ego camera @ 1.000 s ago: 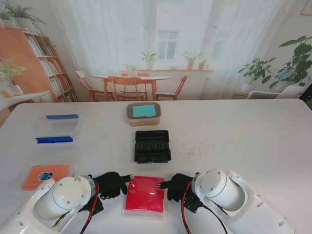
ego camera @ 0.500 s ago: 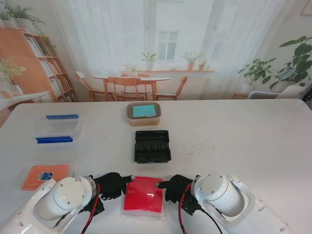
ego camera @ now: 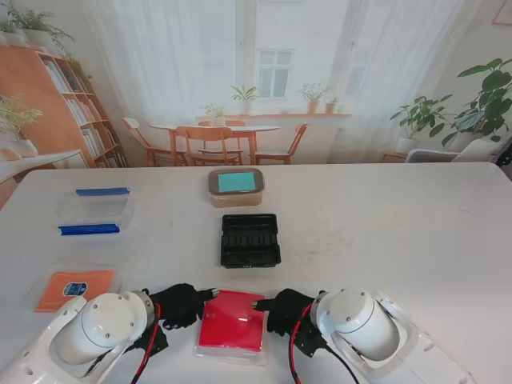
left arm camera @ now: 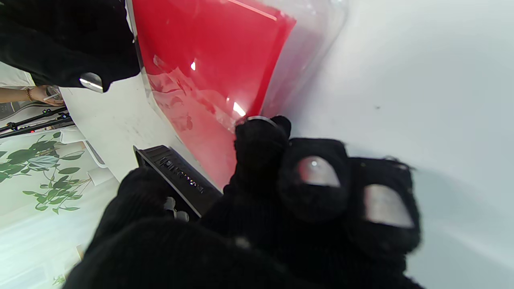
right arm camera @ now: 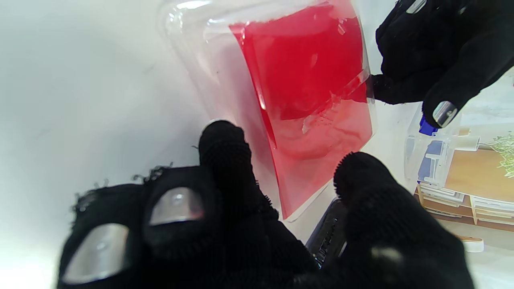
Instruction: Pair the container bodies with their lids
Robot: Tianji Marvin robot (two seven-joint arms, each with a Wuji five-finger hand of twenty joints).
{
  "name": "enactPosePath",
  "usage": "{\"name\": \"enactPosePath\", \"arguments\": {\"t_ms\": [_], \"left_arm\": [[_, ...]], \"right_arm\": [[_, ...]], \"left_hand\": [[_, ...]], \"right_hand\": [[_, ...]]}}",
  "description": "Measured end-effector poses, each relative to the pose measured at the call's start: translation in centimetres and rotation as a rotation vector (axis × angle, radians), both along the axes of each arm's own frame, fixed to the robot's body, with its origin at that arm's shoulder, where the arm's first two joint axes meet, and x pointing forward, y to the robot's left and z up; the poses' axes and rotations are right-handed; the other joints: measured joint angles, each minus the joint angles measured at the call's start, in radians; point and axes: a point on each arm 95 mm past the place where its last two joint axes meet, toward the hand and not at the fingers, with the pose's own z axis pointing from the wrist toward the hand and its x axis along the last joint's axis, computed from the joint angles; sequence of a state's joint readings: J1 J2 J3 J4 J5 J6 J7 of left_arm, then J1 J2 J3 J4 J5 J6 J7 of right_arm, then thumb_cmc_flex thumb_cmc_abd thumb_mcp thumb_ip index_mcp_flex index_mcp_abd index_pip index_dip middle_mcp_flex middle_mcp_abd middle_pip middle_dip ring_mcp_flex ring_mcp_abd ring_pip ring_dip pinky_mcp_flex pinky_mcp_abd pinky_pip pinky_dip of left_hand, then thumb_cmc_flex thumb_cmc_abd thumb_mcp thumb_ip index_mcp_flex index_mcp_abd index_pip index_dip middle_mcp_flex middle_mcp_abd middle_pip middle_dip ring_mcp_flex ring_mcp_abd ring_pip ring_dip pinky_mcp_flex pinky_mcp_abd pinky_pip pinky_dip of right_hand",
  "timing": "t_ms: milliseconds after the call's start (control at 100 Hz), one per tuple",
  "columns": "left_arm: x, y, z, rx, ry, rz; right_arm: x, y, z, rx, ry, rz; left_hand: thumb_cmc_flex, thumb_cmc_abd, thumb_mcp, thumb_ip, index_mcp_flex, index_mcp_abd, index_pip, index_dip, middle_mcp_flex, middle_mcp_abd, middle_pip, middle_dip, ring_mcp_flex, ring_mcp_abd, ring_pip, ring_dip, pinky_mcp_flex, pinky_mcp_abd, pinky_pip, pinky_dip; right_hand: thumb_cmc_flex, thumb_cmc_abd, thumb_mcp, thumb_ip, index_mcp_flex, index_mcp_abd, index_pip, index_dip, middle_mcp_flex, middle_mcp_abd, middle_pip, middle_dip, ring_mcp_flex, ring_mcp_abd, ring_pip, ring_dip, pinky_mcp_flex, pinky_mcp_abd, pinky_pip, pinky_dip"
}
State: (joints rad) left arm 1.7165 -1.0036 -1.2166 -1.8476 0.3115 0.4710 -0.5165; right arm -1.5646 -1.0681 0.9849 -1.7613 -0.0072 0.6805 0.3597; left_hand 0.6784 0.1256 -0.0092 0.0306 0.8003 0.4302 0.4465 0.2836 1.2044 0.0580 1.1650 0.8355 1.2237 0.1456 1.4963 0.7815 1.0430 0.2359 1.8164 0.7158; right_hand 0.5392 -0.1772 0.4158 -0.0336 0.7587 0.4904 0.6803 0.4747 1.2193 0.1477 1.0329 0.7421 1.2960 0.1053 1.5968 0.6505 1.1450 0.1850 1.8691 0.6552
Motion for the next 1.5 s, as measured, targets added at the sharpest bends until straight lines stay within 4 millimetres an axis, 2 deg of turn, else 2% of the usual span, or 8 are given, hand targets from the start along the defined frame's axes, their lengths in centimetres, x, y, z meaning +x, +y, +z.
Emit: {"name": "enactPosePath", "arguments": {"t_ms": [150,440,1500], "left_arm": [[-0.2,0.1,0.1,-0.004,-0.002,-0.003],[-0.5,0.3,0.3,-0.006,-0.006,-0.006],[-0.6,0.4,0.6,-0.009,-0.015,-0.008]], "right_arm": [[-0.2,0.2,0.2,0.007,-0.004,0.005],[-0.3,0.4,0.4,0.025,-0.003,0.007],[-0.7,1.3,0.7,0.129,0.045,-0.1]], "left_hand": [[0.0,0.0,0.0,0.0,-0.012,0.026,-0.014,0.001,0.0,0.001,-0.001,0.0,0.0,0.0,0.0,0.0,0.0,0.0,0.0,0.0],[0.0,0.0,0.0,0.0,-0.013,0.041,-0.057,-0.01,0.0,0.002,-0.002,0.0,0.0,0.0,0.0,0.0,0.0,0.0,0.0,0.0],[0.0,0.0,0.0,0.0,-0.014,0.071,-0.069,-0.011,0.001,0.013,-0.003,0.0,0.0,0.002,0.0,0.0,0.0,0.0,0.0,0.0]], "right_hand": [[0.0,0.0,0.0,0.0,0.0,0.013,-0.031,-0.021,0.0,0.0,0.0,0.0,0.0,0.0,0.0,0.0,0.0,0.0,0.0,-0.001],[0.0,0.0,0.0,0.0,-0.009,0.046,-0.068,-0.045,-0.002,0.0,0.0,0.001,0.0,0.0,0.0,-0.001,0.0,0.0,0.0,-0.001],[0.0,0.0,0.0,0.0,-0.012,0.073,-0.07,-0.047,-0.002,0.001,0.0,0.011,0.0,0.0,0.0,-0.005,0.0,0.0,0.0,-0.002]]}}
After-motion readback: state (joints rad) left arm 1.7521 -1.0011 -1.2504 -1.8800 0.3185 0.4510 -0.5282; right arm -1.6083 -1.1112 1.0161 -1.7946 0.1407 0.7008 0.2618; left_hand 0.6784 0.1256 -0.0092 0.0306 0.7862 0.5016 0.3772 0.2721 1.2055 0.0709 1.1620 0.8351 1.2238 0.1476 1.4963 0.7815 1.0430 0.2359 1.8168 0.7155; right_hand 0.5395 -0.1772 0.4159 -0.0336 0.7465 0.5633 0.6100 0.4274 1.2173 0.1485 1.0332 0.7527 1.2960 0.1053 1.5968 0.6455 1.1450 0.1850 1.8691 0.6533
